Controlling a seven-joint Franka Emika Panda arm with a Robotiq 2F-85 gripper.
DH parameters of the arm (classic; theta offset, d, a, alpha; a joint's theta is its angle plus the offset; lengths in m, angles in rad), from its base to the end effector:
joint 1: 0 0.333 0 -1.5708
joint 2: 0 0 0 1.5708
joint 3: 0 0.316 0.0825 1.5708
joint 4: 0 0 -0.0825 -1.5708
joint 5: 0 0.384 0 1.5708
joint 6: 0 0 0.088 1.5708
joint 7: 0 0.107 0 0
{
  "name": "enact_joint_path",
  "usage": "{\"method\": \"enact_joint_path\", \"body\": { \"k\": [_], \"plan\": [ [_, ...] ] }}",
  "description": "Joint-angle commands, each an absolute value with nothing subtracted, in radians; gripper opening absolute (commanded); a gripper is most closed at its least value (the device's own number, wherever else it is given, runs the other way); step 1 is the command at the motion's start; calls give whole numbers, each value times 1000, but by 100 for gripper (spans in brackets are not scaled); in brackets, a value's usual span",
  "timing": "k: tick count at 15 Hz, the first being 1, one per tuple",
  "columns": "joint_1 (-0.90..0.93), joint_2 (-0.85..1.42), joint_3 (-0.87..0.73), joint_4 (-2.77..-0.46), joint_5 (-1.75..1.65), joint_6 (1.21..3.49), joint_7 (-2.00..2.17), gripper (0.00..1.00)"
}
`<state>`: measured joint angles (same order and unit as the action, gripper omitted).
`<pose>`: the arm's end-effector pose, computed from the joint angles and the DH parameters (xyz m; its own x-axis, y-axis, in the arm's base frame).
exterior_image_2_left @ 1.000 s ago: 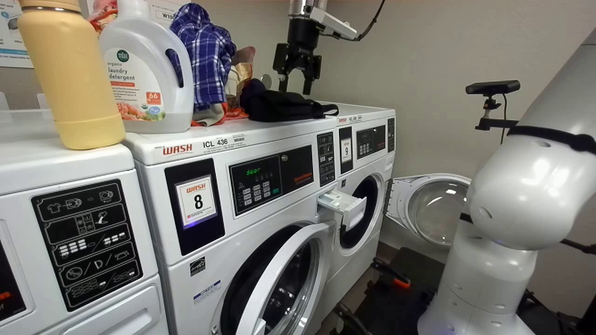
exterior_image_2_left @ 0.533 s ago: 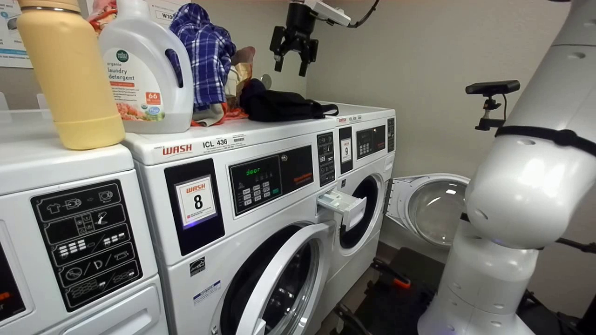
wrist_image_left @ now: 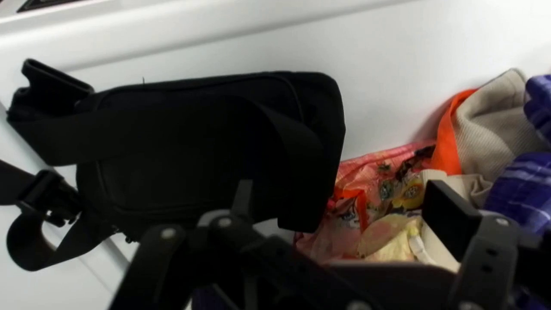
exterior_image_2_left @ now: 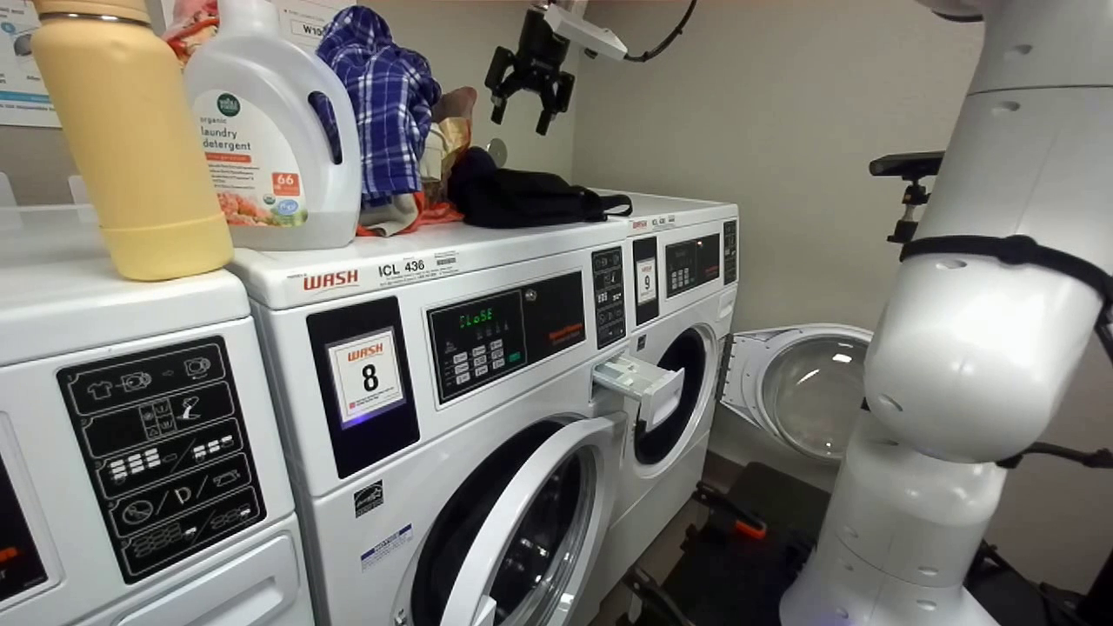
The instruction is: Move the blue knitted cloth to the left
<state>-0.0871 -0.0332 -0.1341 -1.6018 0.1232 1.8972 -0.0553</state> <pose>0.5614 -0.1185 0.6625 0.9252 -0.1936 0.3264 -0.1664 -0.9800 -0.1094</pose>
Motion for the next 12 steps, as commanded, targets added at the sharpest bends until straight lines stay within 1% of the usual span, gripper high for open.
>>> {"method": "enact_joint_path", "body": {
  "k": [1,5,10,12],
  "plan": [
    [-106,22,-136,-1556,173,1986,-65,100],
    [-121,67,-133,-1554,200,2114,-39,100],
    [-135,132,-132,-1542,194,2211,-18,99],
    [-139,166,-133,-1527,185,2244,7,90]
  ]
}}
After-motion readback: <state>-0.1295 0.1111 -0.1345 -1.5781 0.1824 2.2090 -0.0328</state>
